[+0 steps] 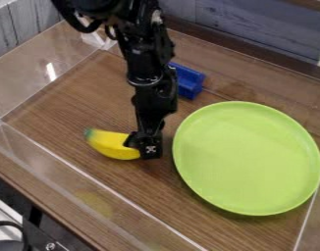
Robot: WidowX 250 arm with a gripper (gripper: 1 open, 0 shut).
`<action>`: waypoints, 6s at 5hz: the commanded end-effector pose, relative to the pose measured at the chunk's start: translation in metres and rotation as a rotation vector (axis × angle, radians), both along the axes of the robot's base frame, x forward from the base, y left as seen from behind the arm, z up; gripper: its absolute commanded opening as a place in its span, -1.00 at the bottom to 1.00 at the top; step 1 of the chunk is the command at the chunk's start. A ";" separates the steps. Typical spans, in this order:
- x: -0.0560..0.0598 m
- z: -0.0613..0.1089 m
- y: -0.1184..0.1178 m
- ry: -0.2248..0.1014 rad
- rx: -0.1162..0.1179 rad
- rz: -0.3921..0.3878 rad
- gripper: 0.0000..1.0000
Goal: Put the banana in the green plate
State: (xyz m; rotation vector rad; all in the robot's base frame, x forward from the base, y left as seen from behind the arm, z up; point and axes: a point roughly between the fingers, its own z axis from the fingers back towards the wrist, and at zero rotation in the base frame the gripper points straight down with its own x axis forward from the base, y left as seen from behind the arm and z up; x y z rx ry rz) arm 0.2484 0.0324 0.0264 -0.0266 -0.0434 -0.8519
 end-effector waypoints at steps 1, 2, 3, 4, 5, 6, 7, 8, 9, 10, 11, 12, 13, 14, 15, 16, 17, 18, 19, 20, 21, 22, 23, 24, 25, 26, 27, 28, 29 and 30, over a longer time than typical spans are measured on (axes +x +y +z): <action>0.002 0.001 0.000 -0.022 -0.002 -0.028 -1.00; 0.002 0.002 -0.006 -0.023 -0.007 -0.044 -1.00; 0.002 0.007 -0.013 -0.021 -0.013 -0.055 -1.00; 0.004 0.024 -0.019 -0.018 -0.002 -0.092 -1.00; 0.008 0.050 -0.031 -0.021 0.027 -0.128 -1.00; 0.012 0.067 -0.052 -0.028 0.041 -0.167 -1.00; 0.018 0.075 -0.077 -0.045 0.047 -0.212 -1.00; 0.021 0.081 -0.097 -0.067 0.038 -0.278 -1.00; 0.022 0.085 -0.110 -0.088 0.028 -0.343 -1.00; 0.027 0.083 -0.119 -0.103 0.014 -0.405 -1.00; 0.029 0.080 -0.129 -0.115 -0.001 -0.467 -1.00; 0.023 0.064 -0.148 -0.124 -0.014 -0.458 -1.00; 0.016 0.038 -0.164 -0.119 -0.020 -0.461 -1.00; 0.018 0.035 -0.168 -0.119 -0.029 -0.532 -1.00; 0.019 0.038 -0.170 -0.124 -0.043 -0.597 1.00; 0.023 0.032 -0.176 -0.124 -0.043 -0.590 1.00; 0.028 0.026 -0.182 -0.122 -0.042 -0.580 1.00; 0.025 0.027 -0.181 -0.120 -0.039 -0.558 1.00; 0.023 0.029 -0.179 -0.118 -0.036 -0.534 1.00; 0.019 0.025 -0.180 -0.116 -0.032 -0.489 -1.00; 0.014 0.024 -0.182 -0.117 -0.026 -0.445 -1.00; 0.017 0.030 -0.182 -0.115 -0.023 -0.447 -1.00; 0.019 0.034 -0.182 -0.114 -0.020 -0.450 -1.00; 0.020 0.052 -0.181 -0.116 -0.020 -0.469 1.00; 0.028 0.078 -0.183 -0.138 -0.007 -0.485 1.00; 0.032 0.099 -0.183 -0.150 0.007 -0.501 1.00; 0.034 0.118 -0.175 -0.169 0.003 -0.548 -1.00; 0.036 0.133 -0.169 -0.177 -0.009 -0.604 -1.00; 0.035 0.137 -0.167 -0.183 -0.022 -0.660 -1.00; 0.033 0.159 -0.166 -0.192 -0.026 -0.662 -1.00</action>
